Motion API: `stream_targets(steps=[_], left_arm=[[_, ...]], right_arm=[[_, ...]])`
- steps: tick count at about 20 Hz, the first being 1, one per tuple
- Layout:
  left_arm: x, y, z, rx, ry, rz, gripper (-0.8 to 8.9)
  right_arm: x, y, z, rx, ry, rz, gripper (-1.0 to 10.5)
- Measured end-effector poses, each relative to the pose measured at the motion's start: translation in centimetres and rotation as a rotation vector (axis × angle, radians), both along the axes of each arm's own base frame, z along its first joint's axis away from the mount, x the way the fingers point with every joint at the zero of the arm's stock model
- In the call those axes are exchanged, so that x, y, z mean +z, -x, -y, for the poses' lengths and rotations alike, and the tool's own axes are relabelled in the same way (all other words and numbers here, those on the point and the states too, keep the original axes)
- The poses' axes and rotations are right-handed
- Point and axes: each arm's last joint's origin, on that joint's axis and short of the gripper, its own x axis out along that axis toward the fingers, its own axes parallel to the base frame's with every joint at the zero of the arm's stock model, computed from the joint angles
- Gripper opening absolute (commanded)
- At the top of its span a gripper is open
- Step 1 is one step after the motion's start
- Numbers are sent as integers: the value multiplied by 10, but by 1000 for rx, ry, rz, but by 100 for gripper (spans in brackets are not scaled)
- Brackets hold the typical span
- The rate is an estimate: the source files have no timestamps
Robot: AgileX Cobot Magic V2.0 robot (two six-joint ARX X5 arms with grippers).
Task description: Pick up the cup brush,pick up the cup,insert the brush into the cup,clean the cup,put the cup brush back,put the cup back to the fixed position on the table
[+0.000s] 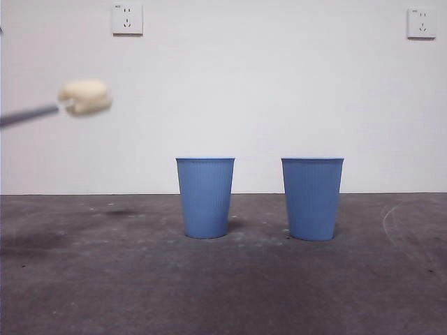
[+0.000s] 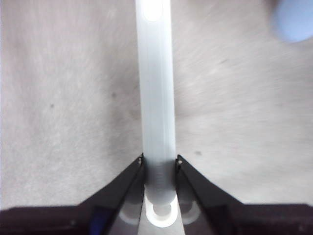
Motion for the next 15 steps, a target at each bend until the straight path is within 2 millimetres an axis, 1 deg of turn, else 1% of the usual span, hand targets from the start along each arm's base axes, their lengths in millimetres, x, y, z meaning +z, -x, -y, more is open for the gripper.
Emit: stream_targets(steps=[1, 3, 5, 7, 9, 11, 13, 15], left_arm=[[6, 8, -1, -13, 21, 33, -8], [18, 24, -3, -30, 51, 99, -8], [23, 39, -6, -30, 53, 109, -8], [23, 48, -7, -31, 49, 93, -8], [25, 54, -8, -32, 51, 106, -8], [26, 58, -9, -33, 52, 117, -8], [26, 60, -9, -39, 45, 109, -8], [26, 62, -9, -46, 39, 107, -8]], right_arm=[[-2, -7, -1, 20, -11, -2, 595], [-15, -23, -5, 52, -18, 0, 594], [-39, -38, -13, 68, -28, -44, 594], [-61, -47, -21, 64, -31, -85, 593], [-75, -52, -34, 54, -19, -82, 593], [-84, -56, -46, 21, 21, -46, 594], [-96, -58, -54, -18, 47, -8, 594], [-113, -58, -58, -61, 45, 40, 594]])
